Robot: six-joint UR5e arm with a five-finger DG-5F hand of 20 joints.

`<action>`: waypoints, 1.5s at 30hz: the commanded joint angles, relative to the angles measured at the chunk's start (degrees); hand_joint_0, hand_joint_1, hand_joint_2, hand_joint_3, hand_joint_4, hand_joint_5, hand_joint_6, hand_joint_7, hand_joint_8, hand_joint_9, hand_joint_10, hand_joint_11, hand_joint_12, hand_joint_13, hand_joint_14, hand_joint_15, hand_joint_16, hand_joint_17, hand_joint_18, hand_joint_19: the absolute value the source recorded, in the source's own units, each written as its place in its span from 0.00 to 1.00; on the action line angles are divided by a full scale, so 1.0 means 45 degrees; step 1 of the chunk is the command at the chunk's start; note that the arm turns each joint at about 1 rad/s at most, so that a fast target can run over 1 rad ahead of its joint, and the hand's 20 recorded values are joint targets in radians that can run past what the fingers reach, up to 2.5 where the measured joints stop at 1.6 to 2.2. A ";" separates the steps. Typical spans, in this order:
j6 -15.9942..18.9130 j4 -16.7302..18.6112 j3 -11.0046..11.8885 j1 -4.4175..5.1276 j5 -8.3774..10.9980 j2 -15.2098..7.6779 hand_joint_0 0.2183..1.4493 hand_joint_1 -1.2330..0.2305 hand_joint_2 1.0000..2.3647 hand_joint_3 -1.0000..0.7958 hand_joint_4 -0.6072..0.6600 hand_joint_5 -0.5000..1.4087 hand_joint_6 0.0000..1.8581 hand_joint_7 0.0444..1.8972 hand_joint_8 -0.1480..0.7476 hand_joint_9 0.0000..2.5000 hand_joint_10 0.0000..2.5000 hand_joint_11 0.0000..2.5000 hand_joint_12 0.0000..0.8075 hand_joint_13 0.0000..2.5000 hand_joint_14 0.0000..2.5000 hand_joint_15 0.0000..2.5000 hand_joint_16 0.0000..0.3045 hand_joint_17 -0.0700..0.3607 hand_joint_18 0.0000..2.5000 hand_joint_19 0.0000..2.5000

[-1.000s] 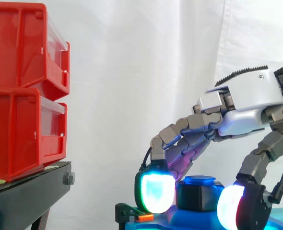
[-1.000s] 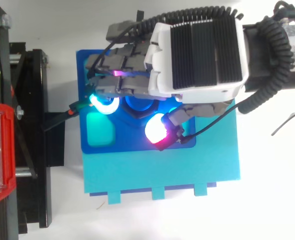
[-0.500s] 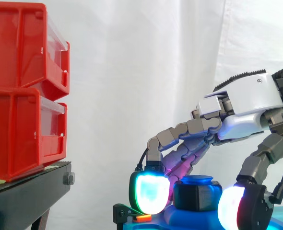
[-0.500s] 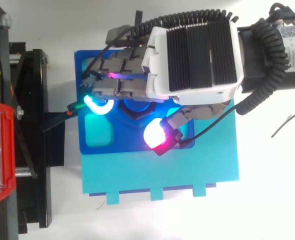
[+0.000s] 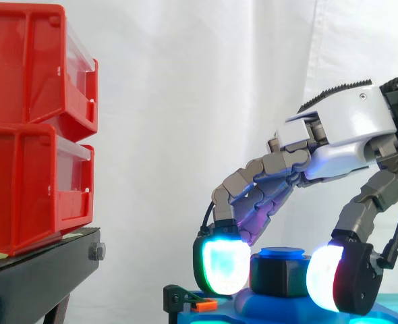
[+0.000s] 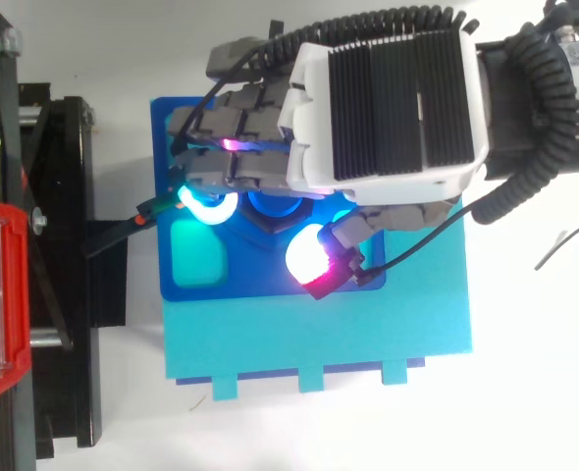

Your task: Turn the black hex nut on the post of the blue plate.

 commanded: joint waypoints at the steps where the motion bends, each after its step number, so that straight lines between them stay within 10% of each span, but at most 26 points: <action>1: -0.0052 -0.0134 0.0076 0.0026 0.0008 0.0015 0.23 0.26 0.00 0.28 0.67 0.15 0.27 0.50 0.45 0.16 0.00 0.00 0.47 0.23 0.00 0.07 0.16 0.42 0.19 0.10; 45: -0.0052 0.0277 -0.0178 -0.0111 -0.0012 -0.0005 0.31 0.21 0.00 0.28 0.65 0.15 0.27 0.52 0.42 0.16 0.00 0.01 0.45 0.23 0.00 0.07 0.15 0.40 0.19 0.09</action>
